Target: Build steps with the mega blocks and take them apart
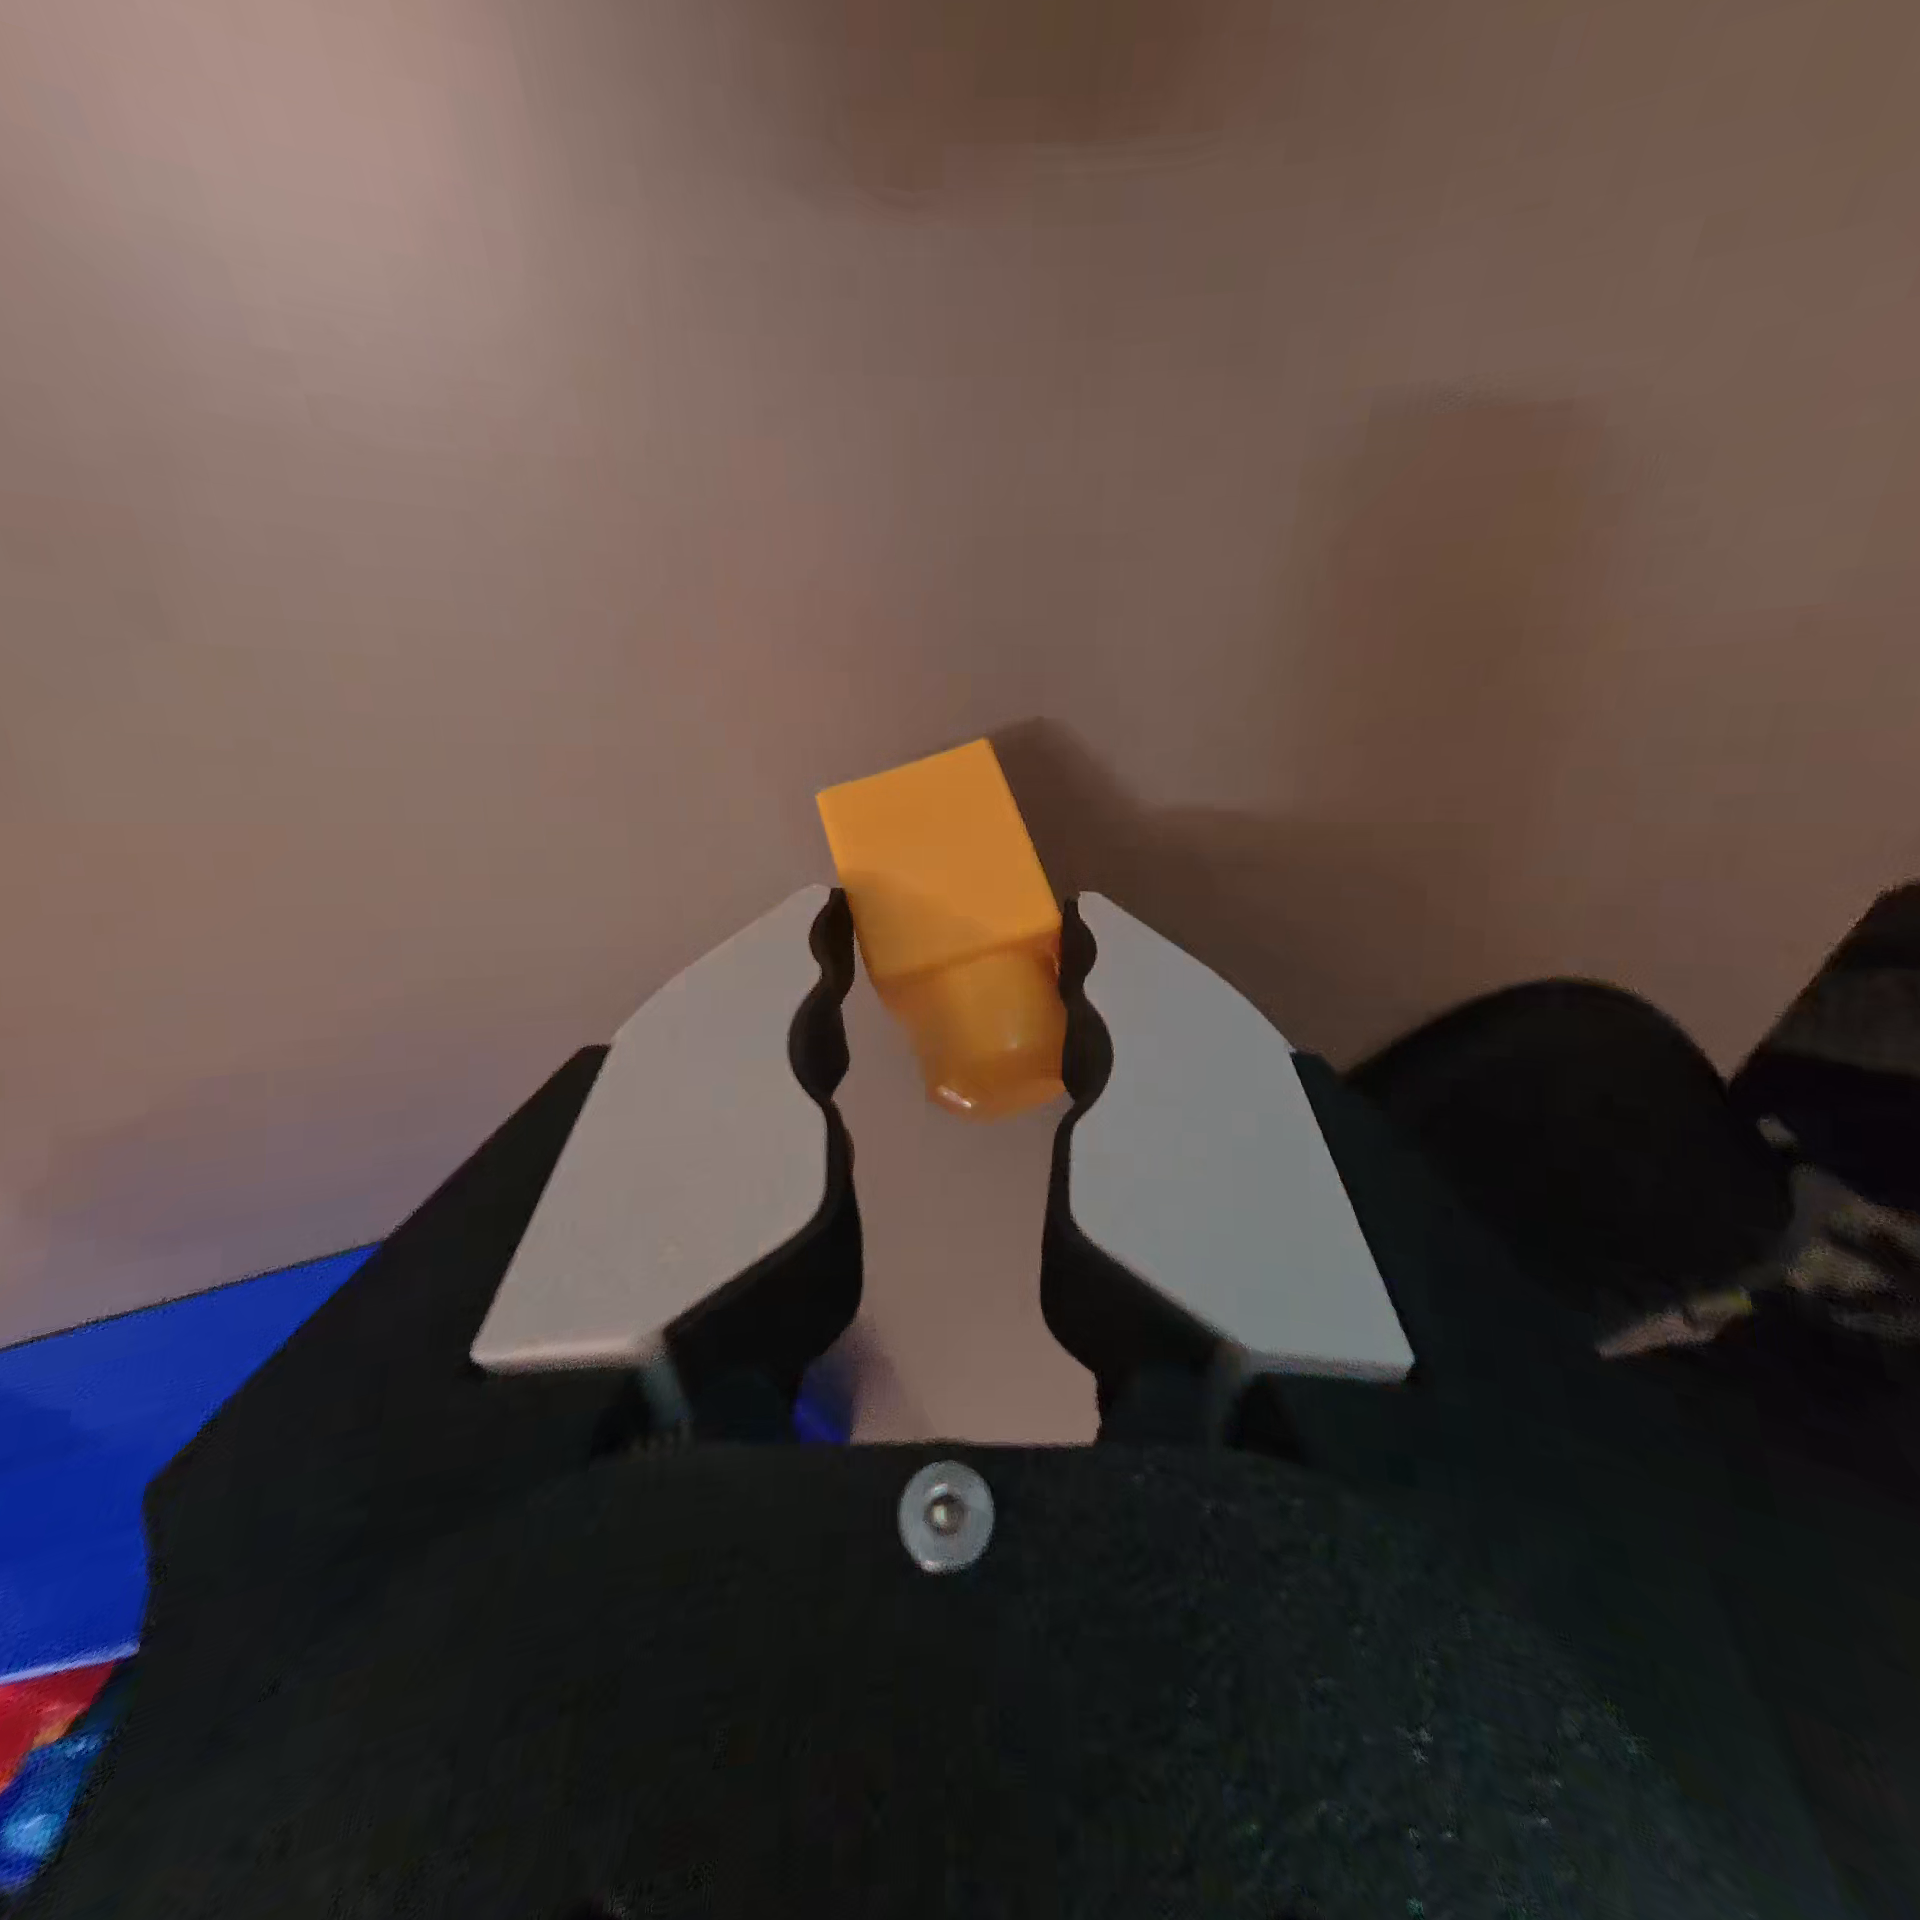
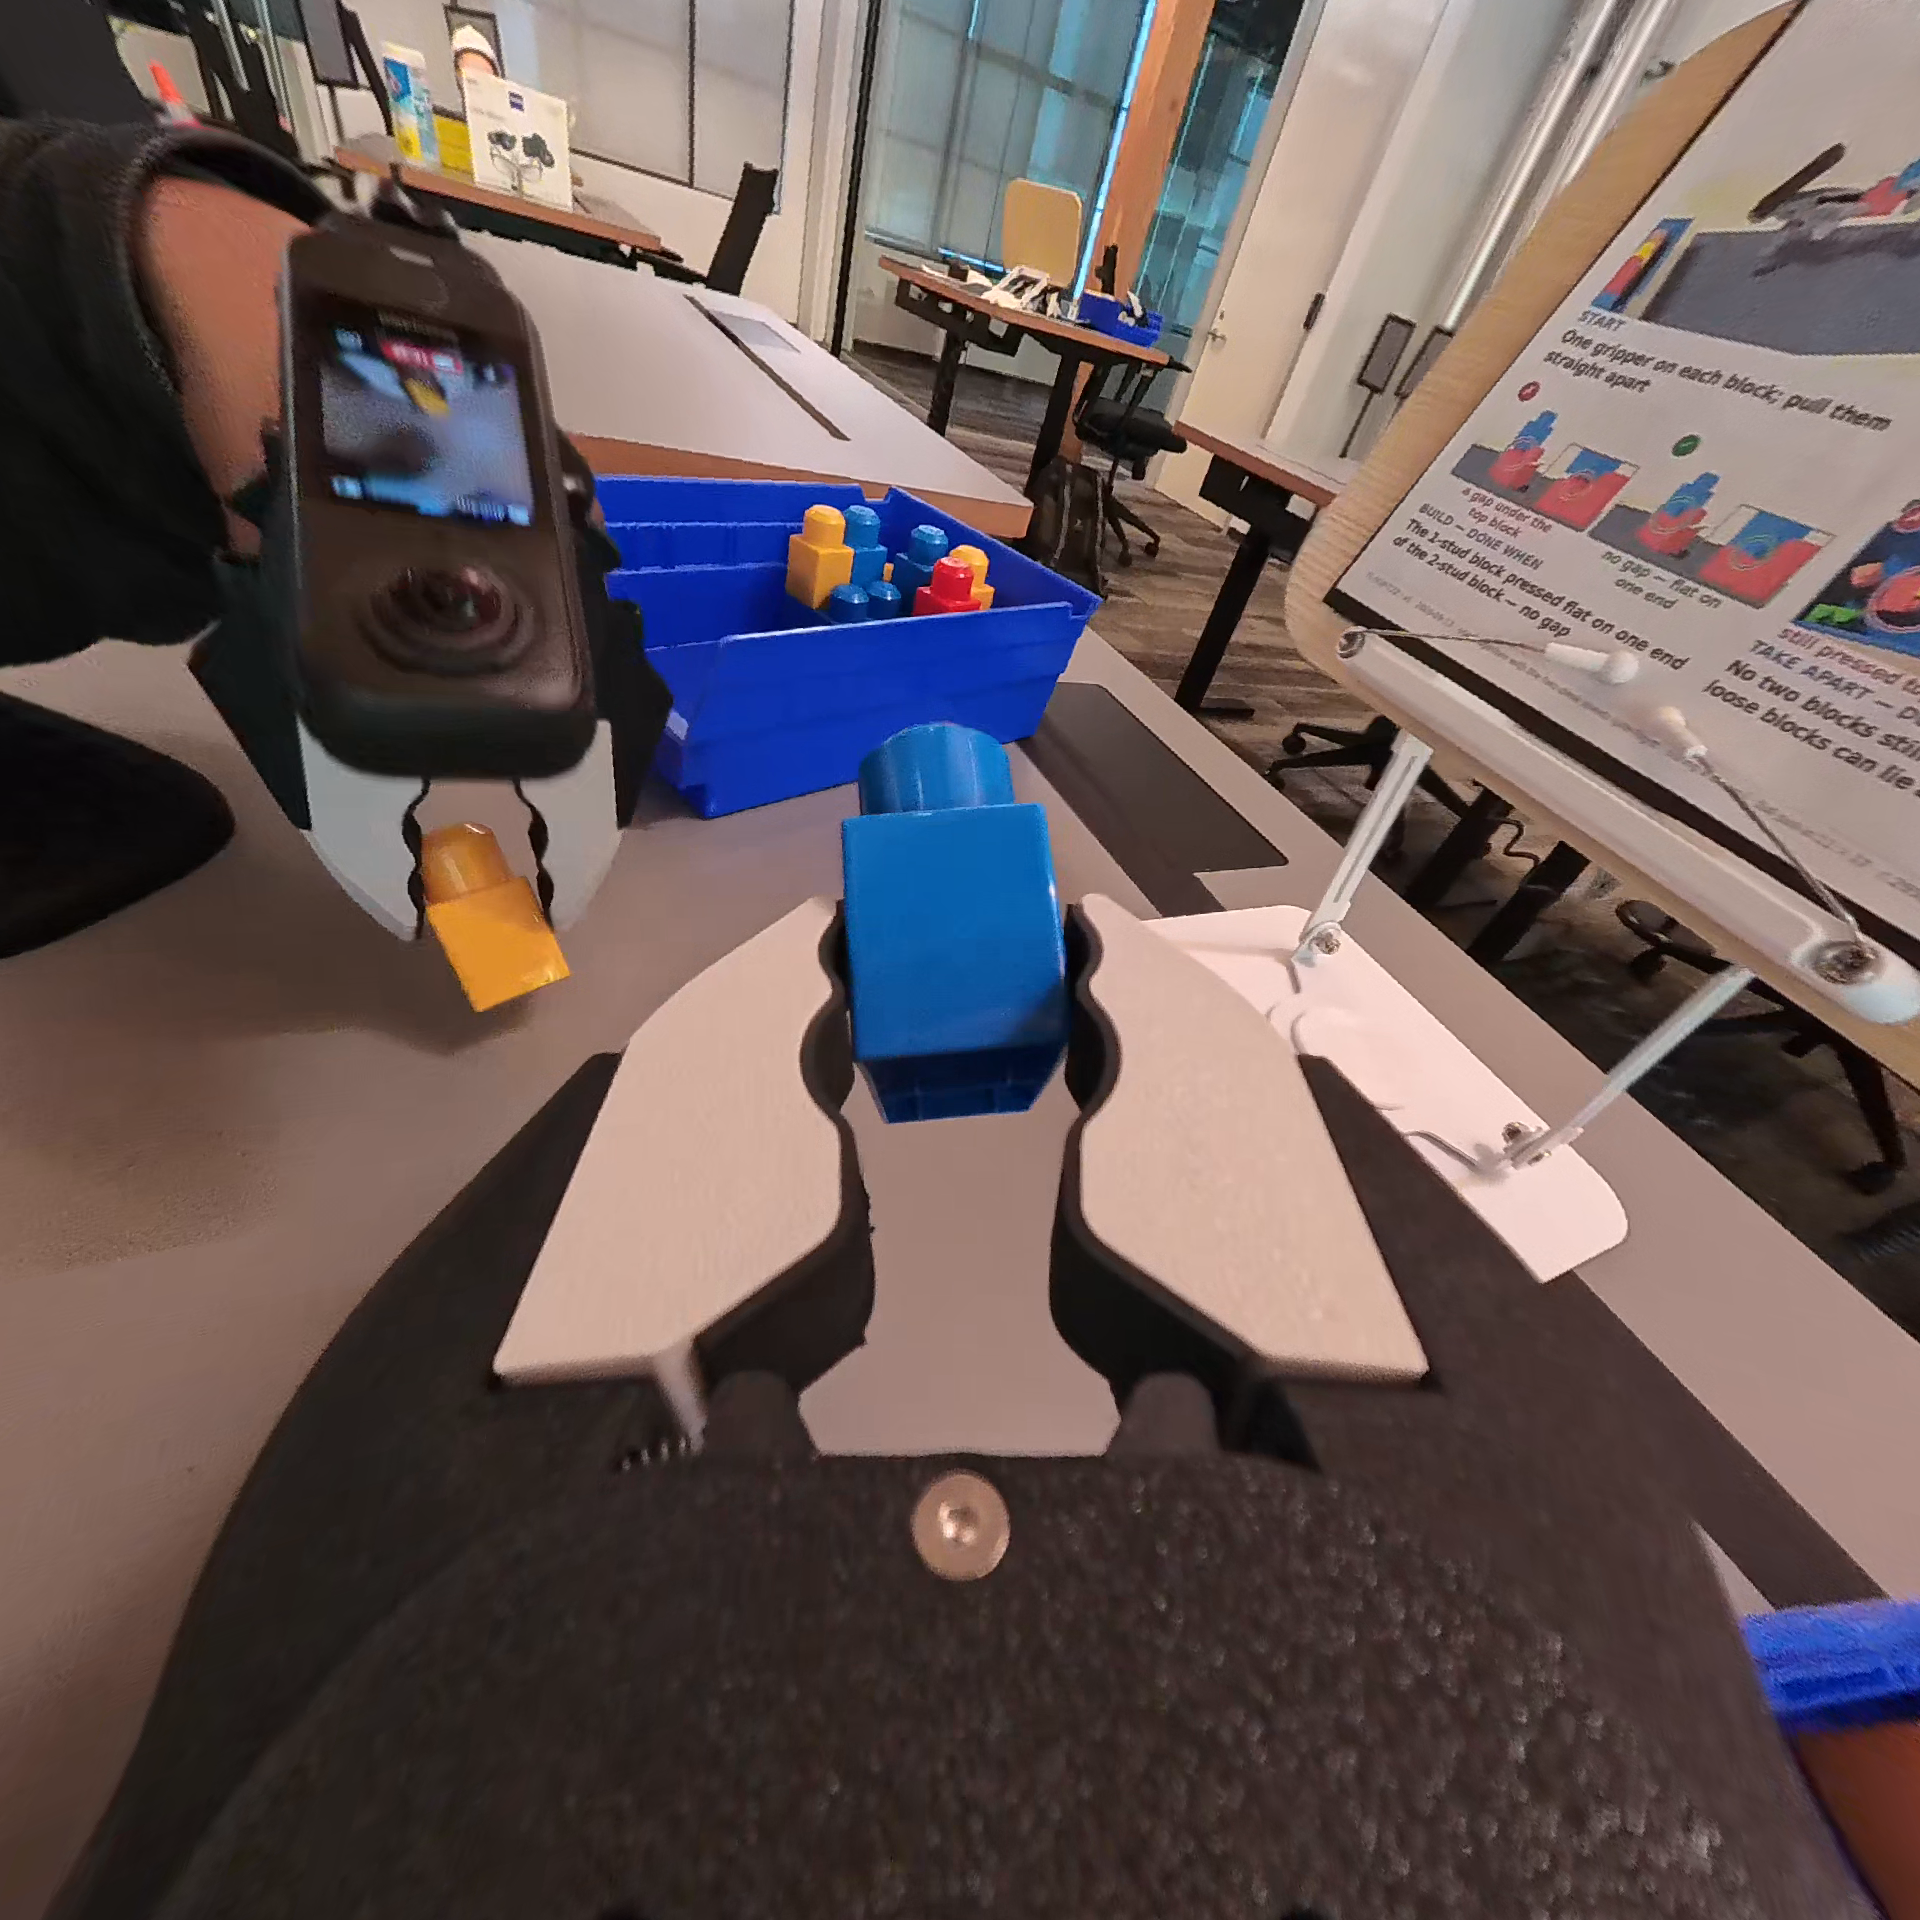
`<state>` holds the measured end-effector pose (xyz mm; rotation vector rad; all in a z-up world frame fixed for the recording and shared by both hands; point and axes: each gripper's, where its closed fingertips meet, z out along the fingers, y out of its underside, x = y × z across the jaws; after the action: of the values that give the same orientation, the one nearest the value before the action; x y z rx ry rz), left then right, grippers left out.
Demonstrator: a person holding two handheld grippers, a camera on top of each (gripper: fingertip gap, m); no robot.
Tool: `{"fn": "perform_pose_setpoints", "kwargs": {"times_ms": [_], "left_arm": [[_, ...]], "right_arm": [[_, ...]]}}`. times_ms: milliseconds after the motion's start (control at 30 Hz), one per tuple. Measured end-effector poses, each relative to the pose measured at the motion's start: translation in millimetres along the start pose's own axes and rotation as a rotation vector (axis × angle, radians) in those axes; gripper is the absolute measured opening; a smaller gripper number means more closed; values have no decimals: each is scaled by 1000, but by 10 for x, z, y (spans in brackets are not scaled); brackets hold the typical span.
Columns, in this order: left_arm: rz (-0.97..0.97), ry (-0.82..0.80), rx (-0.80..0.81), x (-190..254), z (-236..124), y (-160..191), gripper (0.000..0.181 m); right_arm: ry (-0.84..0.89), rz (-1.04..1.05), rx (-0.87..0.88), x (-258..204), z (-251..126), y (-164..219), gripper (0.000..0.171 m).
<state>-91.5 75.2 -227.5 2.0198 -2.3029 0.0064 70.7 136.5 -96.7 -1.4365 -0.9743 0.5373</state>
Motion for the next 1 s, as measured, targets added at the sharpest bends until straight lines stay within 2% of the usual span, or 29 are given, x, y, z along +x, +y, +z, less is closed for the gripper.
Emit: {"fn": "perform_pose_setpoints", "kwargs": {"times_ms": [233,600,833,900,1000], "left_arm": [[43,44,-183,-120,50,-1,39],[24,5,-129,-359,102,-134,46],[33,-17,151,-401,-69,-401,52],[33,-56,298,-451,-198,-520,53],[-1,-98,610,-507,-509,-735,49]], "right_arm": [[34,26,37,114,-94,-31,38],[62,49,56,205,-155,-26,38],[73,64,70,239,-184,-30,38],[72,72,86,241,-194,-55,38],[59,97,141,229,-213,-147,38]]}}
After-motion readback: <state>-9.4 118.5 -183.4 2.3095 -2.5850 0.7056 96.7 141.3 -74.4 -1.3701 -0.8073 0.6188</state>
